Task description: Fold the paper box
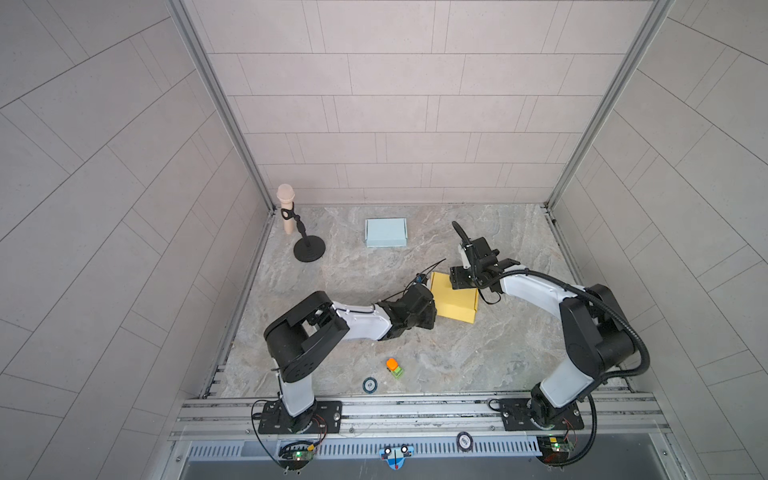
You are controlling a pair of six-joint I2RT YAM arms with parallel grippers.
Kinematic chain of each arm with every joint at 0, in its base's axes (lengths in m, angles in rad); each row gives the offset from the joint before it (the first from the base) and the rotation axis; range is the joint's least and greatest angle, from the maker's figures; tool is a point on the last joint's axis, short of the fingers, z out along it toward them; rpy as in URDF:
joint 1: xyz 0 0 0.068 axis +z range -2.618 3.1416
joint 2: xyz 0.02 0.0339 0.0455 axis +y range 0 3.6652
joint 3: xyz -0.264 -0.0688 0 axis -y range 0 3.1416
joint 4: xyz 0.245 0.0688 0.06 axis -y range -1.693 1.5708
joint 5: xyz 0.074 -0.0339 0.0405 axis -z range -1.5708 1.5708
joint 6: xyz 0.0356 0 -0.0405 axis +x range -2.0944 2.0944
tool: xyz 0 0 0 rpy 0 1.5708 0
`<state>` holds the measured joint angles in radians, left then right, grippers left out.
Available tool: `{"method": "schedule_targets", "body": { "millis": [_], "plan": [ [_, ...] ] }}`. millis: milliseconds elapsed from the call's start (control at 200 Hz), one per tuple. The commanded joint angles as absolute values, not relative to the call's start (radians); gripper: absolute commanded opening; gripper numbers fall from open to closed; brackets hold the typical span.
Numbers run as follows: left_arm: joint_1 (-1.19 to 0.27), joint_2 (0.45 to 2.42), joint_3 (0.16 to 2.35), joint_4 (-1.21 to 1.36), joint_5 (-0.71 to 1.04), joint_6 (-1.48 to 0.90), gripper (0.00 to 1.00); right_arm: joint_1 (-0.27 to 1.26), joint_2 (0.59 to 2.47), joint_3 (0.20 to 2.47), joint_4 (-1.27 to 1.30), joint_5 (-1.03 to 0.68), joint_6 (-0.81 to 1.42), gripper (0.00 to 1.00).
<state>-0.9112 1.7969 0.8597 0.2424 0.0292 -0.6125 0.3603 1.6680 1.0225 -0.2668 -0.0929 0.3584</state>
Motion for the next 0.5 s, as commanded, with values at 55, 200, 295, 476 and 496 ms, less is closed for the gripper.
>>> {"method": "schedule_targets", "body": {
  "millis": [55, 200, 295, 476, 496],
  "plan": [
    [-0.900, 1.829, 0.899, 0.253, 0.013, -0.613, 0.41, 0.353, 1.758, 1.053, -0.295, -0.157, 0.314, 0.69],
    [-0.890, 1.859, 0.938, 0.226, -0.036, -0.602, 0.49, 0.353, 1.798, 1.029, -0.277, -0.193, 0.313, 0.68],
    [-0.885, 1.890, 0.961, 0.213, -0.065, -0.601, 0.53, 0.353, 1.821, 1.015, -0.267, -0.213, 0.315, 0.66],
    [-0.879, 1.940, 0.997, 0.200, -0.100, -0.605, 0.65, 0.354, 1.839, 1.007, -0.262, -0.244, 0.316, 0.65],
    [-0.880, 1.943, 1.000, 0.198, -0.105, -0.604, 0.67, 0.354, 1.838, 1.008, -0.262, -0.244, 0.316, 0.65]
  ]
}}
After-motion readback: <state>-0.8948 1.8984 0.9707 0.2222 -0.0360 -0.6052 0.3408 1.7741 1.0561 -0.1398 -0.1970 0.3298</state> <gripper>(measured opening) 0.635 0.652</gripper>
